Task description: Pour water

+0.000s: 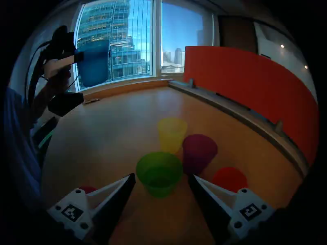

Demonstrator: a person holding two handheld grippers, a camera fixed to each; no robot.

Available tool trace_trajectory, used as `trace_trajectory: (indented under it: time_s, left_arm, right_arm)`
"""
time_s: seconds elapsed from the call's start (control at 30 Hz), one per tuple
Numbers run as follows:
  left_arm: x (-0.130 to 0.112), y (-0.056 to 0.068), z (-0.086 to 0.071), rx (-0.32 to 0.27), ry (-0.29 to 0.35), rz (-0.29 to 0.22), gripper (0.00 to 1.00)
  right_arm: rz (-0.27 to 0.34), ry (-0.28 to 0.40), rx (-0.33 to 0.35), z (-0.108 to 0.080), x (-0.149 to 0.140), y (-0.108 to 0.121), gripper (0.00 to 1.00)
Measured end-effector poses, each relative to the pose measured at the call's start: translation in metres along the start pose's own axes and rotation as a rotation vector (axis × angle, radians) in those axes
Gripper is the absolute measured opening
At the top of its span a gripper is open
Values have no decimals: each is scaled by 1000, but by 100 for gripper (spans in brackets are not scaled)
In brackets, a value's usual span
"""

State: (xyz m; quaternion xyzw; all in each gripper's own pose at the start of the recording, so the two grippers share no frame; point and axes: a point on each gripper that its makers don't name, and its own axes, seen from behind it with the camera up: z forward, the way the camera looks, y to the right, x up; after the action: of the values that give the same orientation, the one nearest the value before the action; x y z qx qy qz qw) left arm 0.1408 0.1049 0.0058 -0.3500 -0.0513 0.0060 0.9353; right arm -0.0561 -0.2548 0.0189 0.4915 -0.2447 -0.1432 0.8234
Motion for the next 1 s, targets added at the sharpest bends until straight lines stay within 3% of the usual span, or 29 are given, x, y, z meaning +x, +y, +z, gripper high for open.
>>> trace_trajectory:
  time_s: [0.67, 1.0]
  left_arm:
    - [-5, -7, -2, 12, -9, -7, 87]
    - [-7, -8, -4, 13, -12, -9, 87]
  right_arm:
    - [-20, -44, 9, 33, -9, -2, 100]
    - [-25, -58, -3, 40, -12, 0, 96]
